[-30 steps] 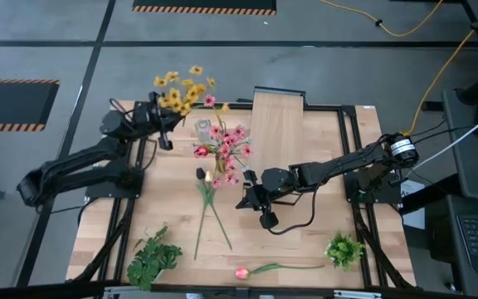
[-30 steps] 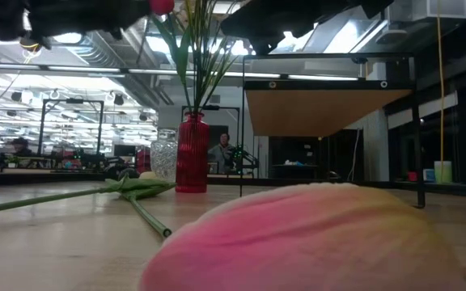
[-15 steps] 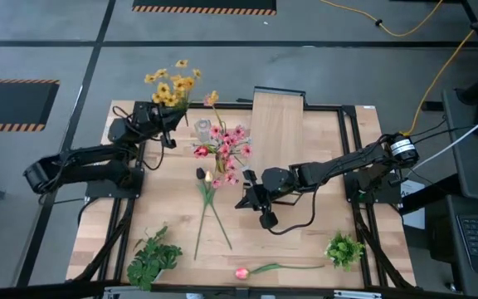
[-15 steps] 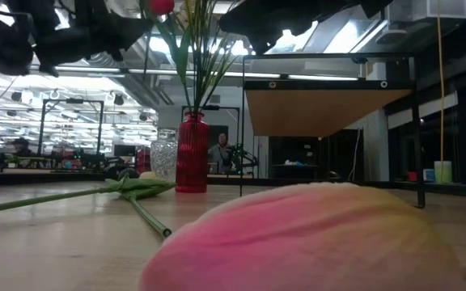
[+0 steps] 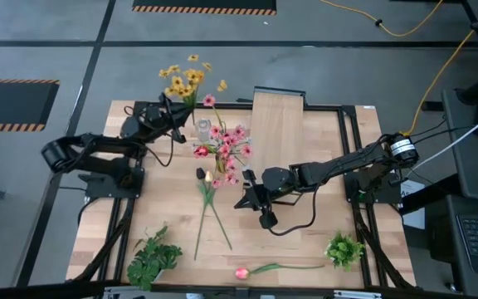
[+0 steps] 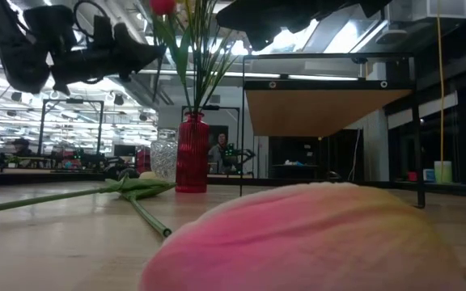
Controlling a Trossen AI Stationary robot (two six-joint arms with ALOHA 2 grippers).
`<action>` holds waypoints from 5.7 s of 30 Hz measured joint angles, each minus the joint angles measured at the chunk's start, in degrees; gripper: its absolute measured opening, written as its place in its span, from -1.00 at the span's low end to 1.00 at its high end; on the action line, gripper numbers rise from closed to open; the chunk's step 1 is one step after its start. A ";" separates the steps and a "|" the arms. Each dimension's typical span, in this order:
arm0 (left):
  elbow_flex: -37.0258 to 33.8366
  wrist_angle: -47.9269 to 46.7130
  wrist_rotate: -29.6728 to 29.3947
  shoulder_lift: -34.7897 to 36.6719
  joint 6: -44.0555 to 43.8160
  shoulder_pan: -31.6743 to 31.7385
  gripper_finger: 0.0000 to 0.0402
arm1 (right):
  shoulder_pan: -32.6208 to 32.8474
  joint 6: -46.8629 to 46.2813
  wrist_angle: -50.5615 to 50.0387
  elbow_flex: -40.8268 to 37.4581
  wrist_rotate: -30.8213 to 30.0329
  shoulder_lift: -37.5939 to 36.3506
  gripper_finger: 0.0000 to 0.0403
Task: Pick and place flowers into a vace then onto a shelf
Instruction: Put the yellow flowers into the transparent vase
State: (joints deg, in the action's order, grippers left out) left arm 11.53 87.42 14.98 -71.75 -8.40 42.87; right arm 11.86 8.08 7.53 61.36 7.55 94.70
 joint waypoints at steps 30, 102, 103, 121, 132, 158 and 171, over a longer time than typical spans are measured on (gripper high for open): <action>7.08 2.38 0.66 -17.41 -0.45 -0.13 -0.94 | 0.00 0.15 -0.13 0.00 0.00 0.37 -0.95; 5.46 -7.69 5.97 -17.12 1.60 0.48 -0.89 | 0.02 -0.28 -1.84 0.00 0.00 0.33 -0.95; 5.46 -7.69 5.98 -17.13 1.64 0.48 -0.89 | 0.02 -0.28 -1.84 0.00 0.02 0.35 -0.95; 4.29 -8.38 6.34 -17.13 4.70 0.50 -0.86 | 0.39 -0.30 -2.16 0.00 0.02 0.28 -0.95; 1.77 -5.62 5.61 -17.13 4.72 0.50 -0.89 | 0.39 -0.22 -2.29 0.00 0.01 0.27 -0.95; 1.77 -11.39 2.64 -17.13 4.68 0.52 -0.43 | 0.39 -0.44 -2.27 0.00 0.02 0.28 -0.95; 1.79 -11.39 3.94 -17.13 3.24 0.52 -0.41 | 0.39 -1.63 -2.76 0.00 0.02 0.28 -0.95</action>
State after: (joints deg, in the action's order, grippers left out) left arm 13.32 76.03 18.92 -88.88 -5.17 43.39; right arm 12.25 6.44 4.77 61.36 7.57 94.98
